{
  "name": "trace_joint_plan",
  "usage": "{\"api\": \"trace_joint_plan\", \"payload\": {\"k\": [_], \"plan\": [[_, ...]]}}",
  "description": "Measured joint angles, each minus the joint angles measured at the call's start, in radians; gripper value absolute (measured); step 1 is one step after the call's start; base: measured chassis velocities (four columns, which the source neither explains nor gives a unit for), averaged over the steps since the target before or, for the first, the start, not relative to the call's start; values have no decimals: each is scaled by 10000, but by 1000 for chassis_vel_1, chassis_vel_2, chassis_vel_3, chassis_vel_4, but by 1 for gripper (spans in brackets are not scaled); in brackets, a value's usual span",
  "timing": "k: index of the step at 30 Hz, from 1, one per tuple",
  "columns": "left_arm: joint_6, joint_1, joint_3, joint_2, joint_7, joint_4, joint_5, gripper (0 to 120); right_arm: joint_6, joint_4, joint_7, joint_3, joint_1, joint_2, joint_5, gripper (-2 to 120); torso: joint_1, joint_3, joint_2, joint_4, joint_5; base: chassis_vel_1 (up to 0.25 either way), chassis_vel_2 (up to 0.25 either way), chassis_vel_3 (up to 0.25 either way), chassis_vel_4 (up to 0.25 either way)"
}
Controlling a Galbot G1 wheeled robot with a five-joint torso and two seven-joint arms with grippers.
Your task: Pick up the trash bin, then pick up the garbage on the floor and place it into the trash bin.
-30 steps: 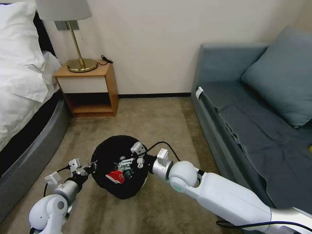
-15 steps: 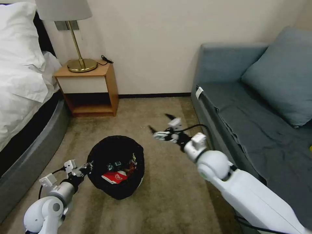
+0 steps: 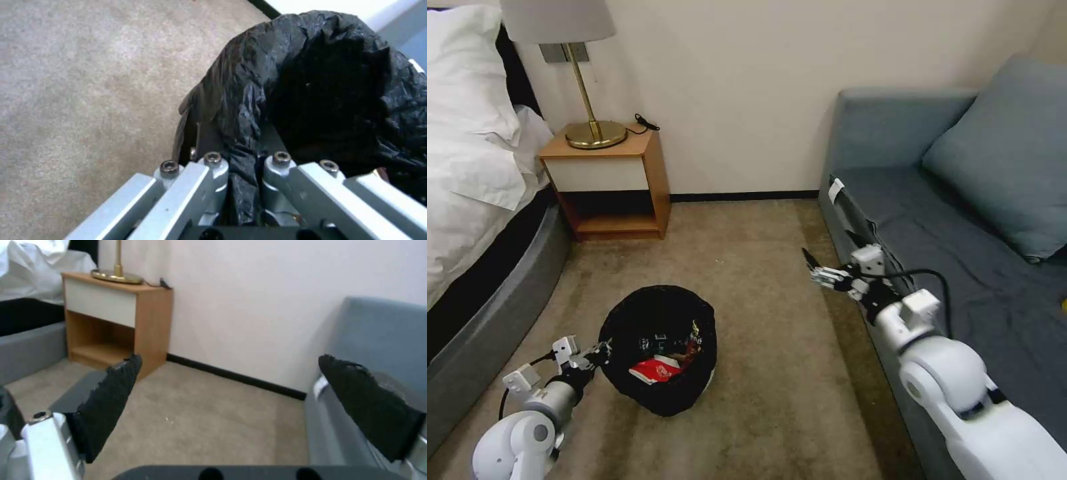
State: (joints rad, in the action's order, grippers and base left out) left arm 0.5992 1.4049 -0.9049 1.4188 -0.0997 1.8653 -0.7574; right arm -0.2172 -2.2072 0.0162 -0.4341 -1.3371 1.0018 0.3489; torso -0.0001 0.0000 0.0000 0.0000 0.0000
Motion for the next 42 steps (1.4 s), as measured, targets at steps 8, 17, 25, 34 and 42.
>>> {"api": "trace_joint_plan", "payload": {"k": [8,17,25,34,42], "plan": [[38,-176,223,26,312,-310,-168,4,375,-626,-653,-947,-1713,1435,-1032,100,0,0,0,0,-2,0,0,0,0],[86,-189,375,2,395,-197,19,21,792,-918,-1058,-1301,-2631,2318,-1422,100,0,0,0,0,0,0,0,0,0],[46,-143,407,-68,331,-121,196,48,959,-1106,-1224,-1509,-3041,2518,-1499,100,0,0,0,1,0,0,0,0,0],[-1456,68,313,40,-636,331,1533,85,1100,-1203,-1310,-1745,-3350,2767,-1621,100,0,0,0,0,-1,0,0,0,0],[-2962,336,-51,196,-1373,820,2424,100,1285,-1185,-1365,-1743,-3604,3268,-2167,100,0,0,0,0,0,0,0,0,0]]}}
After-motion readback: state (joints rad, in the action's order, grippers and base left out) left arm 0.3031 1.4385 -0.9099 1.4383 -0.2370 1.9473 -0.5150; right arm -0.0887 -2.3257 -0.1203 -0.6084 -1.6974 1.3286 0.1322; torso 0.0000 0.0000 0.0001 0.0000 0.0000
